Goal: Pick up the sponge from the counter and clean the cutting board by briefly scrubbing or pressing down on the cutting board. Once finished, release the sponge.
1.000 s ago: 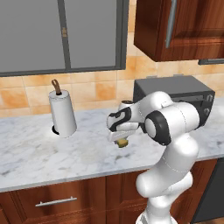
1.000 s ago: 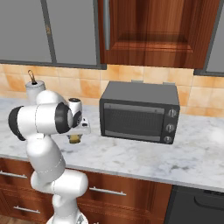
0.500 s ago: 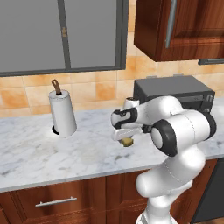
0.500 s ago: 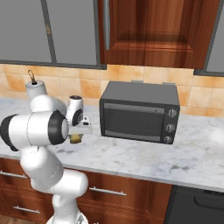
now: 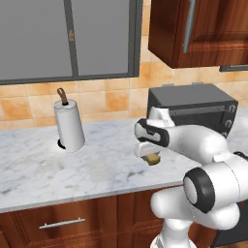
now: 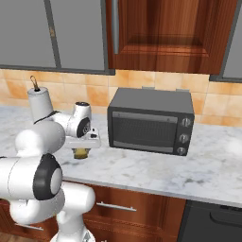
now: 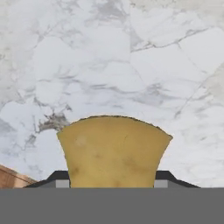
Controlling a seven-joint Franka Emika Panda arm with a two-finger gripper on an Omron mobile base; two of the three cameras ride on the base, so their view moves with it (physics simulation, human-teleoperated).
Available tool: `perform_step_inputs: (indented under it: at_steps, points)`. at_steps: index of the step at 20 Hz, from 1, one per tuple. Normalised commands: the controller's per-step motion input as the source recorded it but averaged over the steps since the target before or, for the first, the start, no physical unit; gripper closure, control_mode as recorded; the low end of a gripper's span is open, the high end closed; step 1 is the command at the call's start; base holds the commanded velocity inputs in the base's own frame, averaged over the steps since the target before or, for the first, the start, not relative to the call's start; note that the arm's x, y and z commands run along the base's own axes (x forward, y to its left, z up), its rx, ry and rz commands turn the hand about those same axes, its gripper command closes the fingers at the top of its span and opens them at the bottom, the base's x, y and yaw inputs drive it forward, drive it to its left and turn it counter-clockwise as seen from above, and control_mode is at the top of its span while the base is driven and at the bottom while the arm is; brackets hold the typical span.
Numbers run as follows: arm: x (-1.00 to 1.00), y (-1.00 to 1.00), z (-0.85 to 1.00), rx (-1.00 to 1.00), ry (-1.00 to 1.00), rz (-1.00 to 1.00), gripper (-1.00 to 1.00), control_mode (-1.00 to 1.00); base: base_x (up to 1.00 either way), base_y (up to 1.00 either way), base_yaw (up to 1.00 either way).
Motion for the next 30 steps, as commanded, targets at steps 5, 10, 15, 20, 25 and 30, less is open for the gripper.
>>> perform_step_inputs:
  at_steps: [5,10,15,20,25,30]
  points:
    - [-0.54,-0.29,0.42,0.0,0.1,-0.07,1.0,-1.0,0.0,0.0,0.0]
    - [-0.4,-0.18,0.38,0.0,0.02,-0.12,1.0,-1.0,0.0,0.0,0.0]
    - [-0.34,-0.03,0.37,0.0,0.0,-0.07,1.0,-1.0,0.0,0.0,0.0]
    - [-0.2,0.01,0.35,0.0,0.01,-0.05,1.0,-1.0,0.0,0.0,0.0]
    - [-0.27,0.0,0.03,-0.05,-0.04,-0.04,1.0,-1.0,0.0,0.0,0.0]
    - [-0.08,-0.07,0.02,-0.07,-0.02,-0.09,1.0,-1.0,0.0,0.0,0.0]
